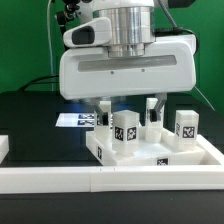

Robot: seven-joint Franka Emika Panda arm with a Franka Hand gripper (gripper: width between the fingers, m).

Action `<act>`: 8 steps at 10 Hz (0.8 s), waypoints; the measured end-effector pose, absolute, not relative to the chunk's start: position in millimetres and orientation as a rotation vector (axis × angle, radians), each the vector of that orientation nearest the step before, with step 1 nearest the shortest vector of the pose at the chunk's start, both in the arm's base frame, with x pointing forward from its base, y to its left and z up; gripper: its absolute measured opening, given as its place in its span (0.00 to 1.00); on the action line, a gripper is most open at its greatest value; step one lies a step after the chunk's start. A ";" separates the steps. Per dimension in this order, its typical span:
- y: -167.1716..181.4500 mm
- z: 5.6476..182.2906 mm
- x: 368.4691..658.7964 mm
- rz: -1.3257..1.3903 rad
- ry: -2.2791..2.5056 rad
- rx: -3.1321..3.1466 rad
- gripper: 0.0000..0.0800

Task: Assemble square table

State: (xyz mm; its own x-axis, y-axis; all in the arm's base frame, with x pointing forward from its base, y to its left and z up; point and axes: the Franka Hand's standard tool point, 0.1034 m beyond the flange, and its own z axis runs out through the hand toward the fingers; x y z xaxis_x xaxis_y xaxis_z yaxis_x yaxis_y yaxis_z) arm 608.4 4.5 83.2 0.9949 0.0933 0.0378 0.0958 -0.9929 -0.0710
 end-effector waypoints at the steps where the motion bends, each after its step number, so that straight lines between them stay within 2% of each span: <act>1: 3.9 83.1 608.4 -0.056 -0.251 -3.062 0.81; 5: 0.7 82.8 608.3 -0.065 -0.626 -3.019 0.81; 7: 0.5 82.7 608.2 -0.065 -0.626 -3.020 0.80; 8: 0.4 82.5 608.2 -0.064 -0.625 -3.020 0.60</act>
Offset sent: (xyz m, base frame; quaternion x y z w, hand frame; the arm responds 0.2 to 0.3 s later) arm -0.0012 0.0007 -0.0004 -0.0011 0.0071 -0.1225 0.9924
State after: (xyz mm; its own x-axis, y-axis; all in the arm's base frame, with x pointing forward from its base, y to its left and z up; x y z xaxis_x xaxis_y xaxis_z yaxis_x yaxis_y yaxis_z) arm 608.2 0.4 82.5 0.9170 0.3954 0.0522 0.3978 -0.9163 -0.0472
